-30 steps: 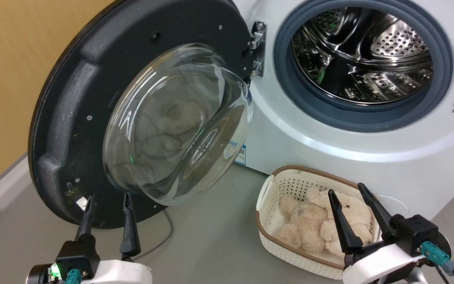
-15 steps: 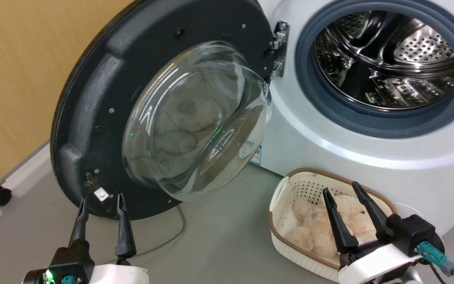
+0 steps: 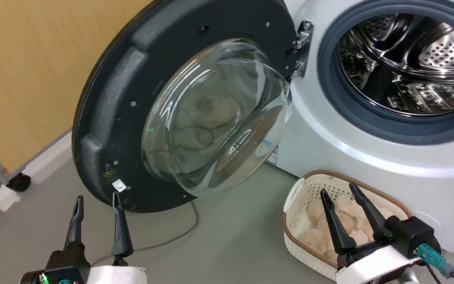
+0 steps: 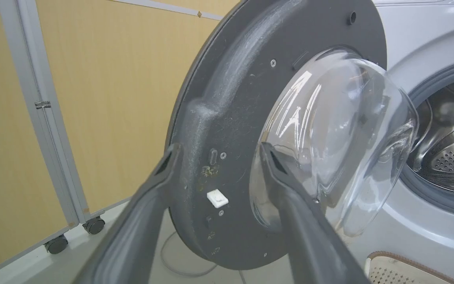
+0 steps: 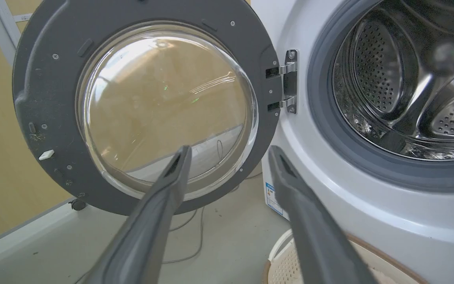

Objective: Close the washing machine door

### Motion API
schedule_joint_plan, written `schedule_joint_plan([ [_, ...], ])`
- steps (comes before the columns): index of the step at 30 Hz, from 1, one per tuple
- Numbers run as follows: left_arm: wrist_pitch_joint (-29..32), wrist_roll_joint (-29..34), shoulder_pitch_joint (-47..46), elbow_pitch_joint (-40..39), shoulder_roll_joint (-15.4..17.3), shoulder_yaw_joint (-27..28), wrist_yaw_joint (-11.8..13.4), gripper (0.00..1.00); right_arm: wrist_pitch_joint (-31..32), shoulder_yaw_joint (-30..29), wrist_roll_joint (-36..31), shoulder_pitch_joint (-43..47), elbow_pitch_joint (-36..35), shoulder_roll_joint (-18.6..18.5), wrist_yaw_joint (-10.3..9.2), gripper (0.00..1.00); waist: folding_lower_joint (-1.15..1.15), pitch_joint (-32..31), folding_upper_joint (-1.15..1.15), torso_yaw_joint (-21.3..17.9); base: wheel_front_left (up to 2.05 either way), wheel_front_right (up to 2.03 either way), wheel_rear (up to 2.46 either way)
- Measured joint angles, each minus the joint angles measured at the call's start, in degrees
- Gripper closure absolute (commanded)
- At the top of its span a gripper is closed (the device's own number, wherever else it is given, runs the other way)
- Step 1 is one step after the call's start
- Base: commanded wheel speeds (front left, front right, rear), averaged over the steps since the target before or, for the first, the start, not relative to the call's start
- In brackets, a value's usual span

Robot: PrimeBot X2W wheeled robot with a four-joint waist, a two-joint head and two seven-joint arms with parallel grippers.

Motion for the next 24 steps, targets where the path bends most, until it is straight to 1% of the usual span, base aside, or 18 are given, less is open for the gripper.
schedule_joint_plan([
  [9,-0.41,0.0,0.2,-0.02,-0.13,0.32,0.22,0.0,-0.14,0.08,0.08,-0.06,0.0,0.0,0.0,0.0,0.0,0.26,0.0,0.49,0.0,0.0,0.0],
  [10,-0.41,-0.02,0.2,0.01,-0.16,0.3,0.11,0.54,-0.14,0.04,0.08,-0.06,0.0,0.0,0.0,0.0,0.0,0.29,0.0,0.49,0.0,0.0,0.0],
  [11,-0.42,-0.33,0.2,0.09,-0.19,0.29,-0.31,0.54,-0.14,0.04,0.08,-0.06,-0.02,0.0,0.0,0.0,0.0,0.34,0.0,0.49,0.0,0.0,0.0],
  [12,-0.41,-0.9,0.2,0.1,-0.24,0.37,-0.55,1.0,-0.14,0.02,0.08,-0.06,-0.02,0.0,0.0,0.0,0.0,0.39,0.0,0.48,0.0,0.0,0.0],
  [15,-0.42,-3.12,0.15,0.09,-0.33,1.54,-1.37,1.0,-0.12,-0.08,0.07,-0.06,-0.3,-0.01,0.0,0.0,0.0,0.69,0.0,0.47,0.0,0.0,0.0],
  [17,-0.42,-4.12,-0.44,0.44,0.31,2.9,-2.35,1.0,-0.1,-0.32,0.04,-0.05,-0.78,-0.04,0.0,0.0,0.0,1.09,0.0,0.45,0.0,0.0,0.0],
  [20,-0.42,-7.36,-3.06,1.09,1.55,6.01,-3.75,1.0,0.1,-1.27,-0.12,0.04,-1.68,-0.24,0.0,0.0,0.0,1.79,0.0,0.4,0.0,0.0,0.0],
  [22,-0.07,-11.44,-5.55,1.83,2.18,8.88,-4.78,1.0,0.22,-2.15,-0.46,0.2,-2.38,-0.27,0.0,0.0,0.0,2.27,0.0,0.36,0.0,0.0,0.0],
  [24,1.44,-14.85,-8.27,3.21,3.94,11.48,-5.98,1.0,0.63,-3.01,-0.71,0.71,-3.36,-0.27,0.0,0.0,0.0,2.75,0.0,0.3,0.0,0.0,0.0],
])
